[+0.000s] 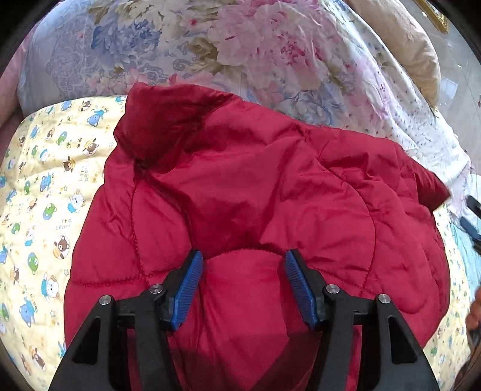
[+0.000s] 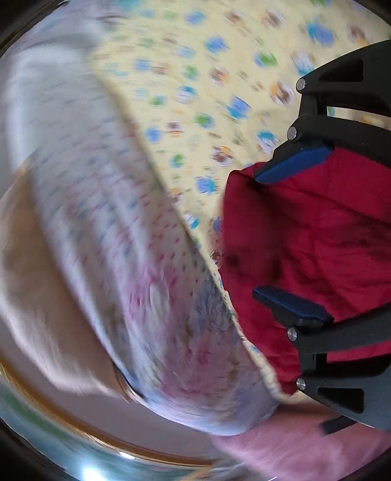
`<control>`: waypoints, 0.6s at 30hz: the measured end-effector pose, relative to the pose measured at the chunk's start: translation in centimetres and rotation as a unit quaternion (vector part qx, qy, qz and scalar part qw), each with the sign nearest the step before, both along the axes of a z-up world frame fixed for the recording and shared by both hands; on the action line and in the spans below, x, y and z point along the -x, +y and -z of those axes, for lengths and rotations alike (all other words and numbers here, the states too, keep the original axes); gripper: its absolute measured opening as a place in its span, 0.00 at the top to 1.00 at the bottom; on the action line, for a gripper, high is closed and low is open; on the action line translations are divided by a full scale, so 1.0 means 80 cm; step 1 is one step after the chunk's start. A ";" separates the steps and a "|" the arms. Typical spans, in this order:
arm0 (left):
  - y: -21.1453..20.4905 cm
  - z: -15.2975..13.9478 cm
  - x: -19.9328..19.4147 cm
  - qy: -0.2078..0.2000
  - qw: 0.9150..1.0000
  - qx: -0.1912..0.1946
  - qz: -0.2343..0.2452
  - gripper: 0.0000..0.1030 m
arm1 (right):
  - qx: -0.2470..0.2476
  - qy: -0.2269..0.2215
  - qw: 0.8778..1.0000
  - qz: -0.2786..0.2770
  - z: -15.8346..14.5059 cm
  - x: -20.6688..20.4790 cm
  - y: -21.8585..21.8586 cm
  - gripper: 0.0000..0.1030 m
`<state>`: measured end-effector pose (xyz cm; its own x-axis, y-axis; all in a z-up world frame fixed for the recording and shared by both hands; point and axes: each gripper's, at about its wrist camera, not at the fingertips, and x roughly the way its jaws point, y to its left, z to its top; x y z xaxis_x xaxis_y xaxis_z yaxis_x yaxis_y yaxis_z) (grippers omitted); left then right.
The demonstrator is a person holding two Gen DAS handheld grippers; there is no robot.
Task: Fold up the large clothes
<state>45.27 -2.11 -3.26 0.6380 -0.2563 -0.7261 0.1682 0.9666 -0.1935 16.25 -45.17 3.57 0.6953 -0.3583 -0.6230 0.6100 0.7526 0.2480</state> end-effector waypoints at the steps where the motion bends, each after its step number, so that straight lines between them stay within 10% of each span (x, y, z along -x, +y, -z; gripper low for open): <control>1: 0.000 0.001 0.001 0.000 1.000 -0.001 -0.001 0.43 | 0.009 0.019 0.999 -0.036 0.004 -0.011 0.016 0.26; 8: 0.002 -0.011 -0.017 0.006 1.000 0.013 -0.014 0.50 | 0.081 0.188 0.971 -0.122 0.083 -0.091 0.058 0.24; 18: 0.045 0.010 -0.080 0.041 0.997 0.013 -0.065 0.53 | 0.029 0.199 0.977 -0.073 0.125 -0.123 -0.008 0.14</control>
<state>51.67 1.48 -4.08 0.6065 -0.1944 -0.7709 0.0238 0.9736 -0.2268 26.11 -45.81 -6.43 0.4481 -0.3161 -0.8363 0.5355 0.8439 -0.0320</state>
